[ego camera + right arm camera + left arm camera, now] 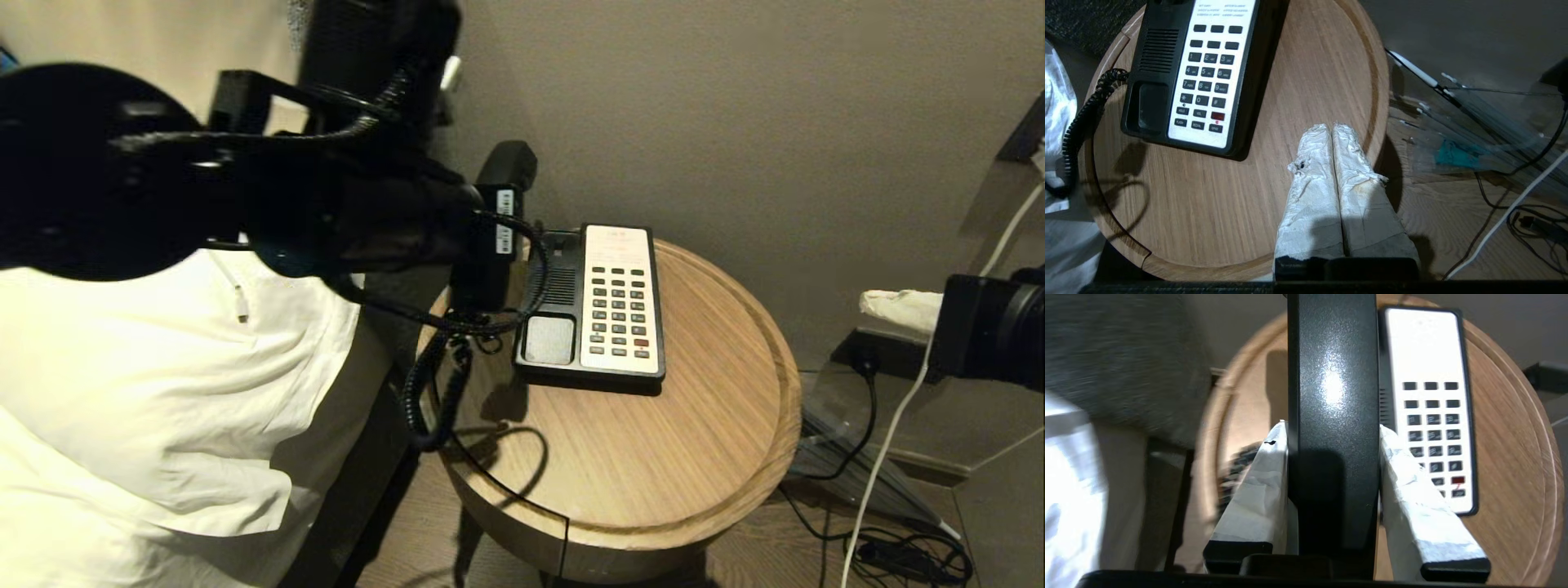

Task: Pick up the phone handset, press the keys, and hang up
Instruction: Put the handset back

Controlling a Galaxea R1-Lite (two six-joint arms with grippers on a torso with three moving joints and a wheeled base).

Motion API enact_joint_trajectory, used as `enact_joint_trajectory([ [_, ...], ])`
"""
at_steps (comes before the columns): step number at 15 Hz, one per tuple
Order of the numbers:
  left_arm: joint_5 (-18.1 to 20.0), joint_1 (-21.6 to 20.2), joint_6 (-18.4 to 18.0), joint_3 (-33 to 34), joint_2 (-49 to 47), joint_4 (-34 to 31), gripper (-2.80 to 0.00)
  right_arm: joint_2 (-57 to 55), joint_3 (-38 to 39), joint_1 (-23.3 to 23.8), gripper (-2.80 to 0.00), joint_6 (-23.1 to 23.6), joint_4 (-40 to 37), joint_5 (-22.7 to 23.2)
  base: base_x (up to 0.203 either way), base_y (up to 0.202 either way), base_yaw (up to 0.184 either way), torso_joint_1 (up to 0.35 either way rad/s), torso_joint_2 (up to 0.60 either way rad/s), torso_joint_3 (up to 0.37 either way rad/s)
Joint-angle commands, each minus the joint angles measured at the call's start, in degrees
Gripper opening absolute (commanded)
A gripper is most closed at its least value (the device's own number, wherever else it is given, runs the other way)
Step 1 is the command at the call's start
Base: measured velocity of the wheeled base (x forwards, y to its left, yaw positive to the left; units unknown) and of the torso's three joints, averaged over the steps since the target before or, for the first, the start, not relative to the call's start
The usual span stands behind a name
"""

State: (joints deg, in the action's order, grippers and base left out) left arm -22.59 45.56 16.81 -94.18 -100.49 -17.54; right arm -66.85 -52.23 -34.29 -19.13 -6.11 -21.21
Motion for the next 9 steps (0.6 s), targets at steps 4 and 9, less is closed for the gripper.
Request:
enact_joint_trajectory([
  [4,-1.30,3.31,0.76,-5.73,-11.03,0.07,-2.80,9.02,3.42,3.22,-2.80,-0.57,-1.31,-1.03,0.000,0.000,0.000,0.000,0.00,0.000],
  [9,-1.72,3.22,-0.68,-7.16,-12.51,-0.62,-2.80,13.33,6.21,3.27,-2.80,-2.41,-4.08,-0.82,0.000,0.000,0.000,0.000,0.00,0.000],
])
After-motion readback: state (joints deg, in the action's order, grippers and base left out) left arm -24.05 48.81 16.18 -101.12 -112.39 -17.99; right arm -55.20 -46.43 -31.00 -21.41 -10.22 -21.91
